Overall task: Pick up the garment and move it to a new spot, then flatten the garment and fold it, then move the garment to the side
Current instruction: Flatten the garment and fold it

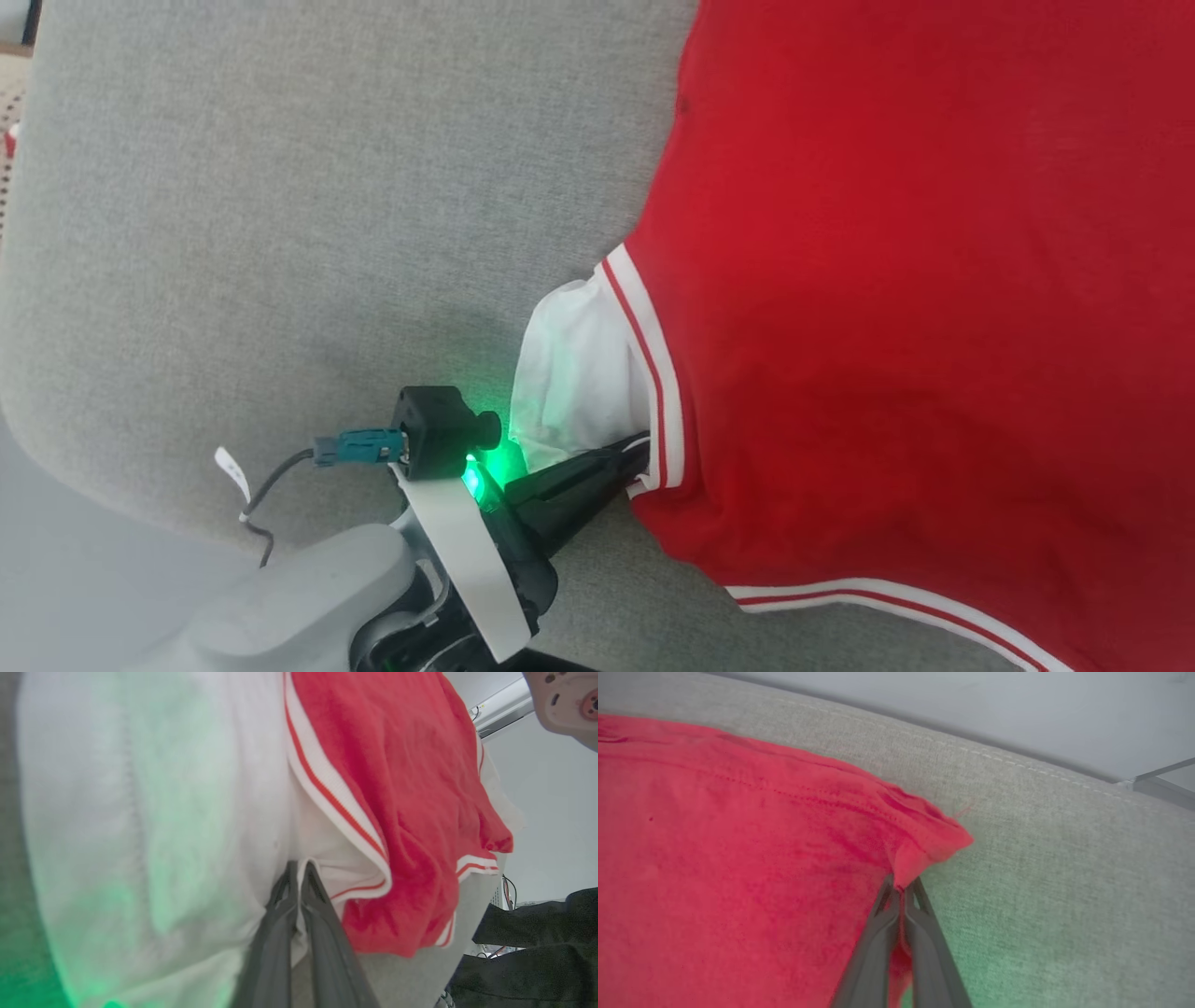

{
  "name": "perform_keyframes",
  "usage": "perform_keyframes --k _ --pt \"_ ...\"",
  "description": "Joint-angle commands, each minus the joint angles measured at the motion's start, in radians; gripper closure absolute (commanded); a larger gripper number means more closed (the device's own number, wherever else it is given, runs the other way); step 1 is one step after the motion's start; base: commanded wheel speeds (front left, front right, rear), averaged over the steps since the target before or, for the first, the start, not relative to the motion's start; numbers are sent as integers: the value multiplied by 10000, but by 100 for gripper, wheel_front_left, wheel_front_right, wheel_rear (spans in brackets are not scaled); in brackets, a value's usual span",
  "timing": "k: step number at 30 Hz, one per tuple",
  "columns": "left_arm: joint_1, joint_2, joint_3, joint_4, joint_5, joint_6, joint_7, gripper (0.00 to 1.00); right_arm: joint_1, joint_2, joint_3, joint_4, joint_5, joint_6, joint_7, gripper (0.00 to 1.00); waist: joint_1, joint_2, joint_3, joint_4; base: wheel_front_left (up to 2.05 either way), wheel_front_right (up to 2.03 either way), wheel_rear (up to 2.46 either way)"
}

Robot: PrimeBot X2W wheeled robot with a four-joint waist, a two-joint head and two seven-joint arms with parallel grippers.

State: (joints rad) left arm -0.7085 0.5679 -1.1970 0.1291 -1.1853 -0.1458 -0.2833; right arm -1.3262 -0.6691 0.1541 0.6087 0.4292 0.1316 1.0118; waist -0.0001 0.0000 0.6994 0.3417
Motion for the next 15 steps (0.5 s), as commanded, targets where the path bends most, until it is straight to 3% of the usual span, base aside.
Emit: perform_keyframes --k 1,7,15 --pt "-171 -782 107 809 -175 276 345 100 282 -57 56 -46 116 -19 -65 100 1 0 -232 -166 0 0 0" --pt "372 -253 904 726 82 275 254 100 1724 -589 810 -1226 1587 -19 -599 100 1 0 -1150 -733 0 0 0" --pt "1747 314 1824 360 337 189 205 100 5250 -1477 1045 -4036 3412 -17 -1289 100 1 0 -2344 -1546 0 0 0"
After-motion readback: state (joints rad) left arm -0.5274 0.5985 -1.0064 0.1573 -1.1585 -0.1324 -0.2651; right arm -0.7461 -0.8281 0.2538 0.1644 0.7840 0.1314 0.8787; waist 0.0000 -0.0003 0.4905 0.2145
